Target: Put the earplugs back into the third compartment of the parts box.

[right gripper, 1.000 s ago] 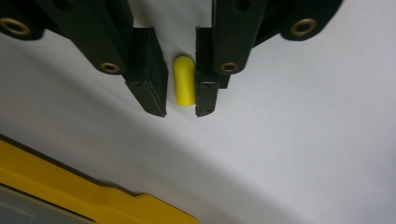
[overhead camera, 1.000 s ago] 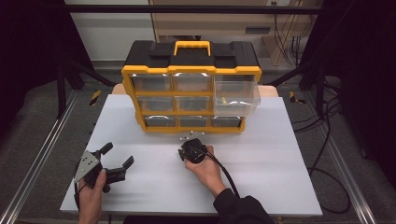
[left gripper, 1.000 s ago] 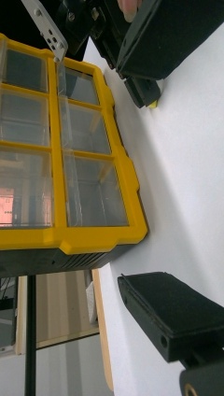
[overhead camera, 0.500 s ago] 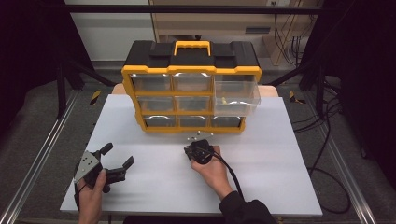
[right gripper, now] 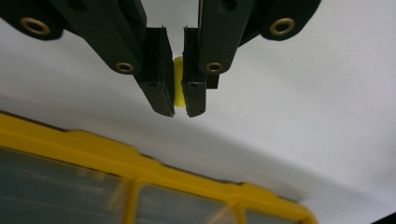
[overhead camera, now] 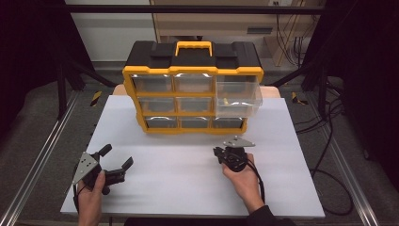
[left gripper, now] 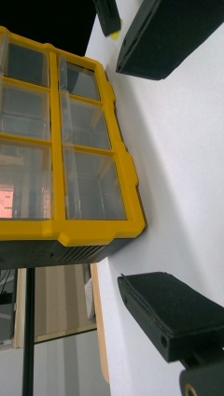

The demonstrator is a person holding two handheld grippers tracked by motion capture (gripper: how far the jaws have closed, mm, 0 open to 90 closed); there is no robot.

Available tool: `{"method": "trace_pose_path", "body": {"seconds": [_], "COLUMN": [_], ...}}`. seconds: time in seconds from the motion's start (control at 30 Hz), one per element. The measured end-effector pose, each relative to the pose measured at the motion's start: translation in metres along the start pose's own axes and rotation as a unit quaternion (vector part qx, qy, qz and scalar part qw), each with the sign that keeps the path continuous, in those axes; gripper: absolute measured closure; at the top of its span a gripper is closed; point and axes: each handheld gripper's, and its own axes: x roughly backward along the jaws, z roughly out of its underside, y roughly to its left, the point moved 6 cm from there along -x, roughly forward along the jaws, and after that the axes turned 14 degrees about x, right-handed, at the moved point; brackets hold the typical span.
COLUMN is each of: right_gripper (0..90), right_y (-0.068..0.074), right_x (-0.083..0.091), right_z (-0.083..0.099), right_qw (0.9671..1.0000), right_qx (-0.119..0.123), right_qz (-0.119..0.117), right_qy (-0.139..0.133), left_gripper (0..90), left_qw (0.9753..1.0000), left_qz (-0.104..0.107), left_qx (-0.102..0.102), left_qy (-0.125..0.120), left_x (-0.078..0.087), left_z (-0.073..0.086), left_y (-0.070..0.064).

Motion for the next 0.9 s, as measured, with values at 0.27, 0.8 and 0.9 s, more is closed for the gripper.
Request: {"method": "trace_pose_path", "body": {"seconds": [0.27,0.8,0.9], "right_gripper": [83.9,83.8,83.8], "right_y": [-0.038,-0.065,-0.065], "right_x": [0.04,0.099,0.112], "right_z": [0.002,-0.011,-0.017], "right_qw": [0.9963,0.9833,0.9812], "right_qx": [-0.036,-0.054,-0.056], "right_qz": [0.052,0.107,0.111], "right_qy": [-0.059,-0.137,-0.148], "left_gripper": [0.8,0.8,0.8], "left_qw": [1.0,1.0,1.0], "left_qz": [0.0,-0.001,-0.001], "left_qx": [-0.005,-0.006,-0.007], "left_qy": [0.004,0.003,0.003], "left_x": [-0.002,0.0,-0.001], "left_z": [0.002,0.001,0.001], "left_y": [-0.002,-0.002,-0.002]}}
